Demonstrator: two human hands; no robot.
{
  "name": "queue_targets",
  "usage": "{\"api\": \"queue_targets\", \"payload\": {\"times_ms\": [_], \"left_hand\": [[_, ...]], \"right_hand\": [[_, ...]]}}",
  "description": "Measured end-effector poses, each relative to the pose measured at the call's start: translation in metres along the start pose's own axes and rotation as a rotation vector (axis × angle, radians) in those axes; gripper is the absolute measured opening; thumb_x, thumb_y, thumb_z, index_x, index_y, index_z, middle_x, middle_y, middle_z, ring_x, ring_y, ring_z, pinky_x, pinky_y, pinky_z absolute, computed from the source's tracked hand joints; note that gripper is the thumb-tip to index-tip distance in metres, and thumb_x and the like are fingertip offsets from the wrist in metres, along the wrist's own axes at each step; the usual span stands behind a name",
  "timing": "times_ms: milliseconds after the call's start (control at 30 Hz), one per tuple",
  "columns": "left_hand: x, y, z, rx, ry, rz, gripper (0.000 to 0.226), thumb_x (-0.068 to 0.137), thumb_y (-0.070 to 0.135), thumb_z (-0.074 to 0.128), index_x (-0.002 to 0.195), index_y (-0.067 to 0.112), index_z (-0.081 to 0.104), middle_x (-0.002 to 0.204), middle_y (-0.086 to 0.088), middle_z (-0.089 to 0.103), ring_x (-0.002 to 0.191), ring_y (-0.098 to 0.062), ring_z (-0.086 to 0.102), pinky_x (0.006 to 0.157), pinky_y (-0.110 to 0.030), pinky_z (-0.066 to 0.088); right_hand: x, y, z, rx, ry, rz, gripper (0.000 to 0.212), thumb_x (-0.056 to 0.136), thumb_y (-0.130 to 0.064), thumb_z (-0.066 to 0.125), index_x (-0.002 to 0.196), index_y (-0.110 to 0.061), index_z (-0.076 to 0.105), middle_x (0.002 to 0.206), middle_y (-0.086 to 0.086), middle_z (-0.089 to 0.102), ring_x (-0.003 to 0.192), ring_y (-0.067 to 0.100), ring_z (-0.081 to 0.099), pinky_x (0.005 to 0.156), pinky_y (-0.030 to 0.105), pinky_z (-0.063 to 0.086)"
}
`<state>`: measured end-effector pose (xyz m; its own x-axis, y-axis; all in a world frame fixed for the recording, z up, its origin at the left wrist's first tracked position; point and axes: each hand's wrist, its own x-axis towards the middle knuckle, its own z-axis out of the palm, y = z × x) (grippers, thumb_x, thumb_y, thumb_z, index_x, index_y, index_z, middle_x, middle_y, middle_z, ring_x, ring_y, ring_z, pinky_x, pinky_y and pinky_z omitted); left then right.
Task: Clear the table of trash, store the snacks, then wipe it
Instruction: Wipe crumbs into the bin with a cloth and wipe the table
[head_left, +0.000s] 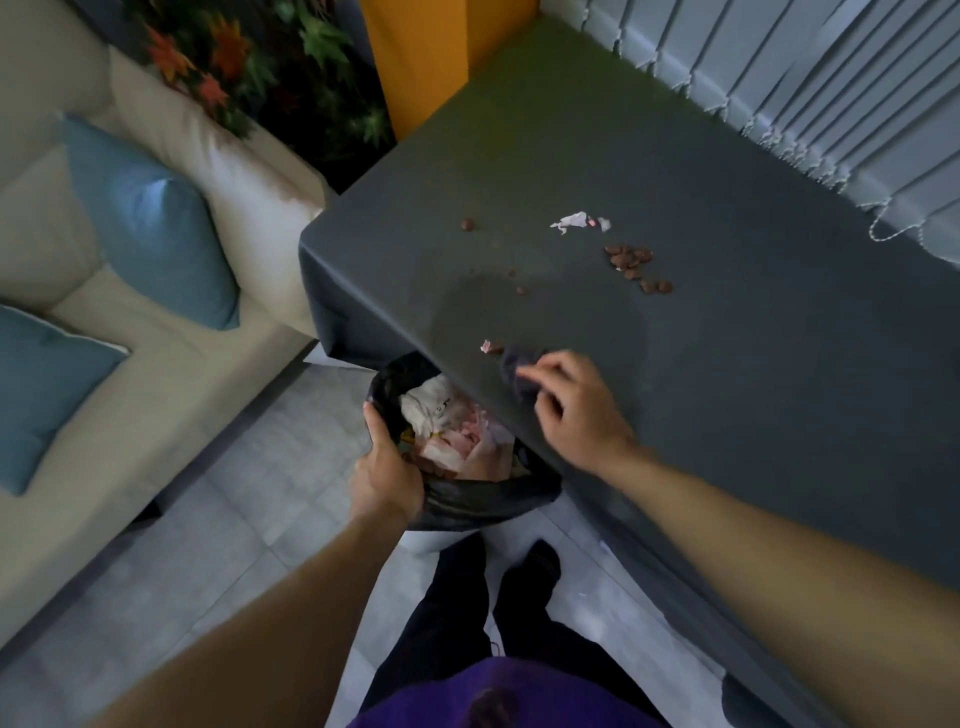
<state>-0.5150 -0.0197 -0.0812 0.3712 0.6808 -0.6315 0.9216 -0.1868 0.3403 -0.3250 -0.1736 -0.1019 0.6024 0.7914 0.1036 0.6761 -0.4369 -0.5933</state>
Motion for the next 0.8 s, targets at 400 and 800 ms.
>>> {"api": "queue_targets", "payload": {"times_ms": [400, 800], "left_hand": [[0.030, 0.003, -0.039, -0.018, 0.038, 0.043, 0.088, 0.093, 0.007, 0.038, 0.154, 0.037, -0.016, 0.099, -0.015, 0.055, 0.087, -0.036, 0.060, 0.083, -0.050, 0.053], [0.049, 0.006, -0.053, -0.009, 0.017, 0.019, 0.088, 0.092, 0.007, 0.042, 0.156, 0.034, -0.013, 0.099, -0.019, 0.055, 0.083, -0.034, 0.055, 0.073, -0.040, 0.045]], "right_hand": [[0.112, 0.001, 0.013, -0.023, 0.074, 0.255, 0.048, 0.082, -0.003, 0.061, 0.129, -0.008, 0.065, 0.123, 0.011, 0.061, 0.109, 0.032, 0.058, 0.098, 0.031, 0.042], [0.068, -0.035, 0.027, 0.136, 0.058, 0.011, 0.038, 0.083, -0.004, 0.061, 0.119, -0.010, 0.070, 0.111, 0.007, 0.064, 0.101, 0.025, 0.059, 0.093, 0.036, 0.050]]}}
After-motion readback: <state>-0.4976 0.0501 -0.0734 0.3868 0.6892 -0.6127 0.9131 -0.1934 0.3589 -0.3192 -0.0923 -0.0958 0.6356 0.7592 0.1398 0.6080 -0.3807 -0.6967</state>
